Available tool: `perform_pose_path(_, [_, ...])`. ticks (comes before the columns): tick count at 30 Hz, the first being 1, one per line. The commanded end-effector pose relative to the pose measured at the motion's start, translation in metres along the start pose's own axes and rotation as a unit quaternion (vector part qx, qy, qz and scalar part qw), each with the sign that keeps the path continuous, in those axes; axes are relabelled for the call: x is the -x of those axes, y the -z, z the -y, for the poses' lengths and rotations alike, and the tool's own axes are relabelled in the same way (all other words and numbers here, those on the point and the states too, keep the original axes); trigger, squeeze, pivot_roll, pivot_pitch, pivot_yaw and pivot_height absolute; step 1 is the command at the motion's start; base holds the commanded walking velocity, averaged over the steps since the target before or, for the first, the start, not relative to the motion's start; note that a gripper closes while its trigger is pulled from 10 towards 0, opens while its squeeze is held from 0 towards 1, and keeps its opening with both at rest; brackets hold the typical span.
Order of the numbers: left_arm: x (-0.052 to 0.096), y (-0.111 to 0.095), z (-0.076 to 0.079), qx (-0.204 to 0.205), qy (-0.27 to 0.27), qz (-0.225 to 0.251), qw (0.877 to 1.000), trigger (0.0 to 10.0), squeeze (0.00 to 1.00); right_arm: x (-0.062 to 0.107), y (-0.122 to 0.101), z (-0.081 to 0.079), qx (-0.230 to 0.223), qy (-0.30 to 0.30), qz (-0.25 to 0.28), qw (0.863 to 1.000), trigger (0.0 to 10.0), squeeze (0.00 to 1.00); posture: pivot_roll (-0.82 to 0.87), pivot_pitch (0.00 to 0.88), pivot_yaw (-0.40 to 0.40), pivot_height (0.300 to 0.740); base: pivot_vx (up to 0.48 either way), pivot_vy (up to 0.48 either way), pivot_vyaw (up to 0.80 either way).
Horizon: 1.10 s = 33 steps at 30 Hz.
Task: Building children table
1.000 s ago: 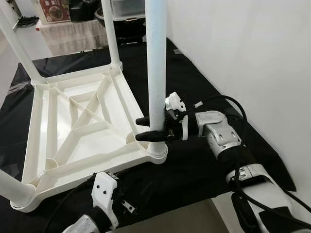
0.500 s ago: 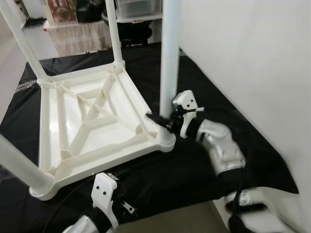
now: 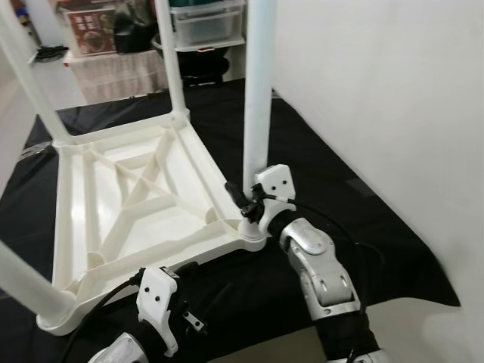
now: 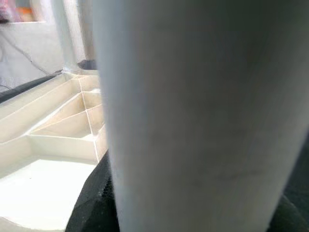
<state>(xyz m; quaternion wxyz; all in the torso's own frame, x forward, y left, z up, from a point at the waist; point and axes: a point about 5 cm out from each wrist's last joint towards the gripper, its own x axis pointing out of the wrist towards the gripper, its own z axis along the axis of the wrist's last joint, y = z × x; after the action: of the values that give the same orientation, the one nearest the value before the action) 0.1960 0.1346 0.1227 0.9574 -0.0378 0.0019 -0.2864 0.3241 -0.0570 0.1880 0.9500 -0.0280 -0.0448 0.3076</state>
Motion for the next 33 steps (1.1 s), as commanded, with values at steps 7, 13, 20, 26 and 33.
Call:
perform_pose_path(7, [0.005,0.006,0.002,0.002,-0.003,-0.011,1.000,10.0,0.00,0.003,-0.009,-0.017,0.011,-0.289,0.007,0.957,10.0,0.00,0.06,0.154,-0.010,0.740,0.000,0.000,0.00])
perform_pose_path(13, [0.005,0.007,0.006,0.005,-0.006,-0.009,1.000,10.0,0.00,-0.002,-0.010,0.004,0.082,-0.354,-0.025,0.931,10.0,0.00,0.07,0.163,-0.021,0.740,0.000,0.000,0.00])
perform_pose_path(20, [0.008,0.006,0.012,0.010,-0.008,-0.009,1.000,10.0,0.00,-0.011,-0.011,0.021,0.113,-0.405,-0.076,0.904,10.0,0.00,0.08,0.180,-0.032,0.740,0.000,0.000,0.00])
perform_pose_path(26, [0.012,0.006,0.017,0.014,-0.006,-0.011,1.000,10.0,0.00,-0.012,-0.012,0.029,0.098,-0.446,-0.088,0.885,10.0,0.00,0.09,0.192,-0.034,0.740,0.000,0.000,0.00])
perform_pose_path(33, [0.016,0.006,0.019,0.014,-0.005,-0.013,1.000,10.0,0.00,-0.015,-0.005,0.035,0.072,-0.459,-0.094,0.881,0.0,0.00,0.10,0.195,-0.029,0.740,0.000,0.000,0.00])
